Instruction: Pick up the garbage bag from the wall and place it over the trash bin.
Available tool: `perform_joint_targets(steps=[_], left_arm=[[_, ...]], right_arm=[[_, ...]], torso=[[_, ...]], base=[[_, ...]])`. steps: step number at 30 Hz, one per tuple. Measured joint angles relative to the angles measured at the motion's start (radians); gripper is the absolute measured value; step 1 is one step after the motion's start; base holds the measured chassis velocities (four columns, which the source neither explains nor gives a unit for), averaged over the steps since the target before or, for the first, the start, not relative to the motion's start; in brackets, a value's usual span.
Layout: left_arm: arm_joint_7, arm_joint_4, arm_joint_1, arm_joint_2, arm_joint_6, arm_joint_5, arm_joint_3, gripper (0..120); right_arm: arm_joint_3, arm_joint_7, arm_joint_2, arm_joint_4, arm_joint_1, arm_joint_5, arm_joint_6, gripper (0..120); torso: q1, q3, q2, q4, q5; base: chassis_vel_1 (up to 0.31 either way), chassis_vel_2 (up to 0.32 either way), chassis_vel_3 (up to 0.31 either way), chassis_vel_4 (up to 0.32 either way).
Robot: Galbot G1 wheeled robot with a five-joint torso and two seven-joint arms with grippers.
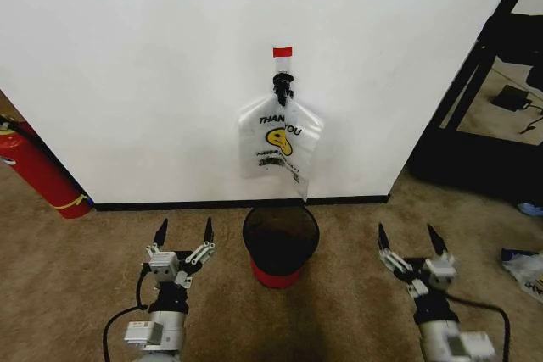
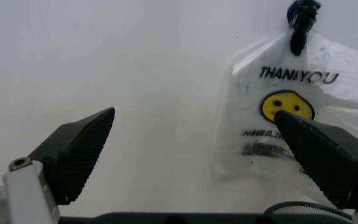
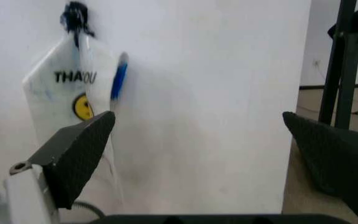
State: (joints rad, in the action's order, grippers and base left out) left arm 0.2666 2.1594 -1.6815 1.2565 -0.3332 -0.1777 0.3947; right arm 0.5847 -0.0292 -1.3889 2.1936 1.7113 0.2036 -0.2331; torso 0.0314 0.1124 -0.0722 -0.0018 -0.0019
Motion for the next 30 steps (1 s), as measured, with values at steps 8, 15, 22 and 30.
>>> perform_joint_targets(steps=[8, 15, 22, 30], left_arm=[[-0.002, -0.002, 0.019, 0.001, 0.009, -0.031, 0.007, 100], [0.002, -0.018, 0.034, 0.003, 0.016, -0.031, -0.023, 100], [0.002, -0.017, 0.020, 0.010, 0.013, -0.017, -0.042, 100], [0.003, -0.010, 0.019, 0.001, 0.009, -0.019, -0.031, 100]], right_arm=[[-0.039, -0.001, -0.081, -0.019, 0.003, -0.144, -0.019, 100], [-0.032, -0.023, -0.105, -0.030, 0.008, -0.176, -0.060, 100], [-0.044, -0.022, -0.128, -0.044, 0.019, -0.217, -0.097, 100], [-0.063, -0.021, -0.146, -0.047, 0.019, -0.239, -0.106, 100]], torso=[[0.000, 0.000, 0.000, 0.0001, -0.0001], [0.000, 0.000, 0.000, 0.0001, -0.0001], [0.000, 0.000, 0.000, 0.0003, 0.0000], [0.000, 0.000, 0.000, 0.0002, 0.0000]], base=[[0.000, 0.000, 0.000, 0.000], [0.000, 0.000, 0.000, 0.000], [0.000, 0.000, 0.000, 0.000], [0.000, 0.000, 0.000, 0.000]])
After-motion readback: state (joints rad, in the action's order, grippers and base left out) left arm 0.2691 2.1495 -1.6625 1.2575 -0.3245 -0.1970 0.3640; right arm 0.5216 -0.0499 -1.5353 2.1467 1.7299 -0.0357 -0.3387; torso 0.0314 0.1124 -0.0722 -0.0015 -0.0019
